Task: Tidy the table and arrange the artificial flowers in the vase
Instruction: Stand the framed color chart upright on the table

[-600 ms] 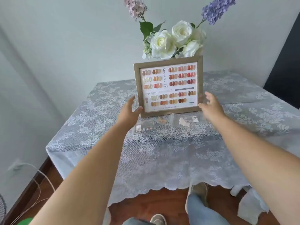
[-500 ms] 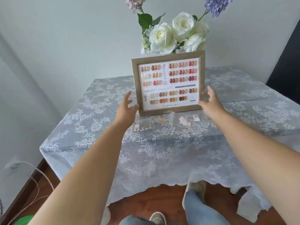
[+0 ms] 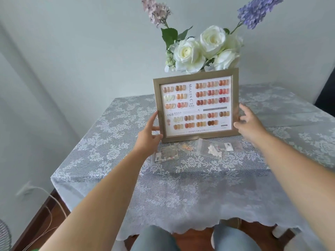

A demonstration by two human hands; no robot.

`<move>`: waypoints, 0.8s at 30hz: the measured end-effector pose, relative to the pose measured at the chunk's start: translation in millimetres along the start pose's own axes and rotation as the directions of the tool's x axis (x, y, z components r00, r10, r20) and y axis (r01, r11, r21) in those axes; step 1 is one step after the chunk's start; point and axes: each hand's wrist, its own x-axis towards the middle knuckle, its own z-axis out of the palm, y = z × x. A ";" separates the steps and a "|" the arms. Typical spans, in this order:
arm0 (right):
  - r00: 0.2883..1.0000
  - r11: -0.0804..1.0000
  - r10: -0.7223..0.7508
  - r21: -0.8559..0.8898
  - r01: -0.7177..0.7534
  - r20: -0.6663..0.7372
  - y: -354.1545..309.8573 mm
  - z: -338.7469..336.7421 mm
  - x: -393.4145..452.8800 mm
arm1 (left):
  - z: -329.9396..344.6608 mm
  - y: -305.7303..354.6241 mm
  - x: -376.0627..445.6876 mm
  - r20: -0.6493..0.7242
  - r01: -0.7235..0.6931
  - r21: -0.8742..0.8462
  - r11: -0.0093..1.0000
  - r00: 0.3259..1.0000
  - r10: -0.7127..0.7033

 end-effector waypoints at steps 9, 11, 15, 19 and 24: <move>0.994 0.994 -0.105 -0.033 0.104 -0.026 -5.7 21.2 5.0 | -9.0 -26.3 8.7 -0.106 -0.005 0.013 1.000 0.994 0.006; 0.992 0.992 -0.128 -0.007 0.128 0.005 -13.7 30.2 5.3 | -19.6 -33.9 11.8 -0.143 -0.002 0.023 1.000 0.990 0.006; 0.974 0.977 -0.213 0.051 0.209 0.076 -39.0 65.2 8.9 | -52.9 -58.3 15.7 -0.218 0.029 0.012 1.000 0.976 -0.026; 0.954 0.960 -0.271 0.111 0.258 0.130 -67.8 112.6 24.7 | -89.7 -84.7 25.7 -0.277 0.067 -0.042 0.997 0.958 -0.076; 0.932 0.952 -0.299 0.126 0.278 0.203 -103.0 172.8 50.8 | -130.5 -112.5 43.2 -0.348 0.128 -0.031 0.991 0.928 -0.131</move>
